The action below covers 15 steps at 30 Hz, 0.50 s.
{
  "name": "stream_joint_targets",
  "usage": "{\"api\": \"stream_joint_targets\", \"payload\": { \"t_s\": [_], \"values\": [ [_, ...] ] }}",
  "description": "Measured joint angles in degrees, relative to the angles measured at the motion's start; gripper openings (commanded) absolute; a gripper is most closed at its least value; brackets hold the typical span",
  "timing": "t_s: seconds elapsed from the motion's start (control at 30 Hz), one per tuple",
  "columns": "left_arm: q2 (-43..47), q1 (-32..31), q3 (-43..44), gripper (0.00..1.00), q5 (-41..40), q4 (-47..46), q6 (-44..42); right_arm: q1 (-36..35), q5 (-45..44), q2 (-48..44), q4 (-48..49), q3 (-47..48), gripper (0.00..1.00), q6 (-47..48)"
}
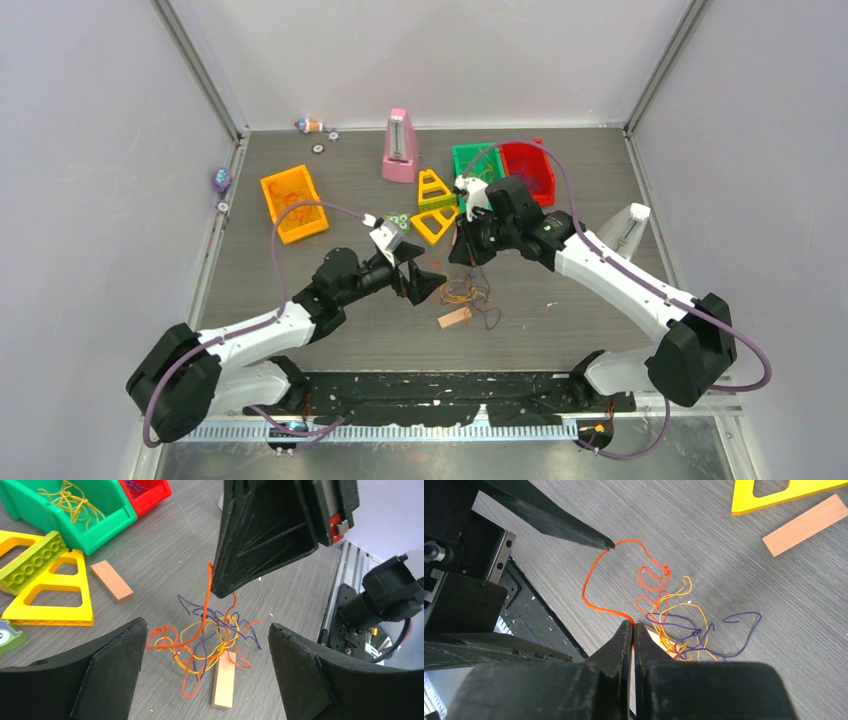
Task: Untangle the cables
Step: Untie the cable.
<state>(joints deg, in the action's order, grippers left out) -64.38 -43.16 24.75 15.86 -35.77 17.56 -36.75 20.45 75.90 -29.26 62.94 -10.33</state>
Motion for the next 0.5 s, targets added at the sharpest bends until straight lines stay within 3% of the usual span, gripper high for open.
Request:
{"api": "stream_joint_targets", "payload": {
  "t_s": [0.37, 0.5],
  "values": [
    [-6.4, 0.0, 1.9, 0.81, 6.9, -1.9, 0.5, -2.6, 1.9, 2.3, 0.3, 1.4, 0.05, 0.1],
    [-7.4, 0.0, 2.7, 0.7, 7.7, -2.2, 0.6, -3.4, 3.9, 2.8, 2.1, 1.6, 0.05, -1.0]
  ]
}}
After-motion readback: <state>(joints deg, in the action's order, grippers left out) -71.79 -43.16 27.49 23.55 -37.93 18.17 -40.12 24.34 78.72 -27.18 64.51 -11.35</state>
